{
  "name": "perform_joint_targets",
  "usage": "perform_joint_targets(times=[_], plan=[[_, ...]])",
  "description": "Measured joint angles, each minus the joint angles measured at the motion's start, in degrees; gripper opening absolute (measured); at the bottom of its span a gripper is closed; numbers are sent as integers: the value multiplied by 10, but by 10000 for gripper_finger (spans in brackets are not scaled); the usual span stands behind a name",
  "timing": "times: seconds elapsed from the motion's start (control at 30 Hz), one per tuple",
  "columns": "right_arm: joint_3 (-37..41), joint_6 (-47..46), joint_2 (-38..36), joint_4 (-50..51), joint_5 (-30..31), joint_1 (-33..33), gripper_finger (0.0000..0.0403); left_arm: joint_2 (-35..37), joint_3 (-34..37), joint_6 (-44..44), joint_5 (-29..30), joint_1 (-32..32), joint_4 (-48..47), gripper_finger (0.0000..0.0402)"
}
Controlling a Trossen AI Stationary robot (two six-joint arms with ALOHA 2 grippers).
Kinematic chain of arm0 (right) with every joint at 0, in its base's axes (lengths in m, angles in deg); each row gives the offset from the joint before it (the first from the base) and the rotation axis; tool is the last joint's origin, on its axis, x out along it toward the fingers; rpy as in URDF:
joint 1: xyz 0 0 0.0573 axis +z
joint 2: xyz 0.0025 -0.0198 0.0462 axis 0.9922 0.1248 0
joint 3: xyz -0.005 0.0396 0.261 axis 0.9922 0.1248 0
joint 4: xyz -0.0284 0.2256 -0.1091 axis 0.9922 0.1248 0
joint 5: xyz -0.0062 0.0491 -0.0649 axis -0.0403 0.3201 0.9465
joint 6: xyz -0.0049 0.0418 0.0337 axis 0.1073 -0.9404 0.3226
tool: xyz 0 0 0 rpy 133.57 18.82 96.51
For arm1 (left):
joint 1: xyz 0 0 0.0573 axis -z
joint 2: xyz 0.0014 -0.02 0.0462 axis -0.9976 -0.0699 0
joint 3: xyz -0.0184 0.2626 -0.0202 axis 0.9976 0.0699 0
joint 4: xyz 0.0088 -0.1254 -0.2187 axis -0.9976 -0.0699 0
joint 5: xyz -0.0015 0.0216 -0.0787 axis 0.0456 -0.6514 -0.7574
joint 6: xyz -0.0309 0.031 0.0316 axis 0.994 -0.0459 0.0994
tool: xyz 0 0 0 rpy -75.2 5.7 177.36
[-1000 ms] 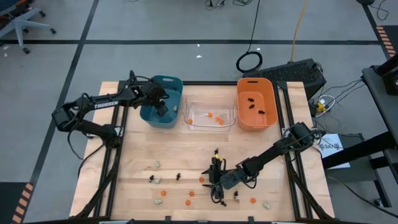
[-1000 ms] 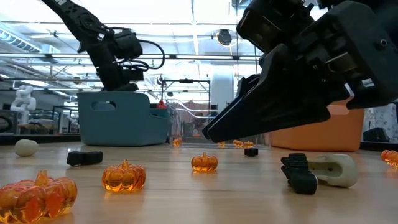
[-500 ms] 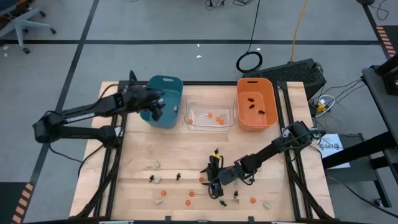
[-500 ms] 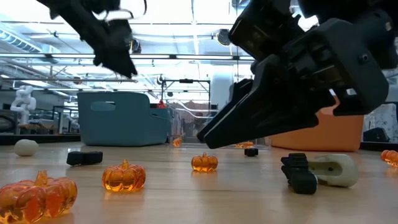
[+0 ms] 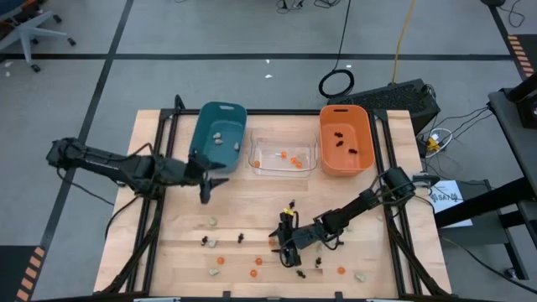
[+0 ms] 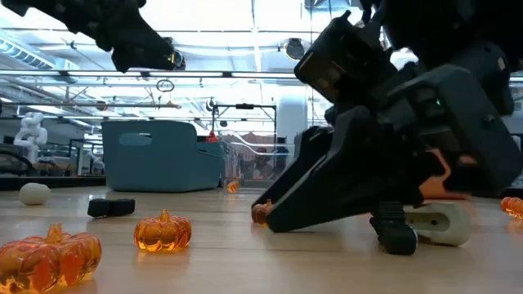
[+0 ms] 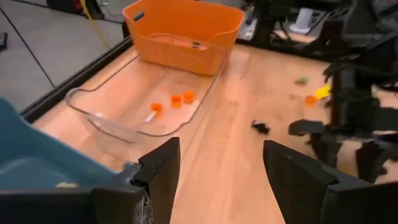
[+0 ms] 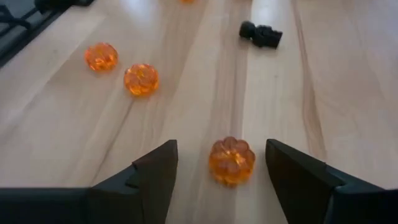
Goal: Sort Halloween decoration
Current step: Put the orange pumpkin toy into the transparent bin
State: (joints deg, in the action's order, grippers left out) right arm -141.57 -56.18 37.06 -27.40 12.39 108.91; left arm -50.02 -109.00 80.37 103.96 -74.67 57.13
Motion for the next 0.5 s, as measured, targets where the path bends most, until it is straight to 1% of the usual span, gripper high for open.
perform_joint_targets(times=[0.1,0.23,0.37,0.5], plan=[[-1,-4,12,-18,1,0,221,-1,2,16,49,48,10,228],[-1,-12,14,-14,2,-2,195,-7,2,33,87,98,14,228],[-1,-13,14,-12,5,-3,155,-29,2,73,107,136,16,228],[-1,-13,14,-10,6,-3,105,-68,2,92,147,170,20,228]])
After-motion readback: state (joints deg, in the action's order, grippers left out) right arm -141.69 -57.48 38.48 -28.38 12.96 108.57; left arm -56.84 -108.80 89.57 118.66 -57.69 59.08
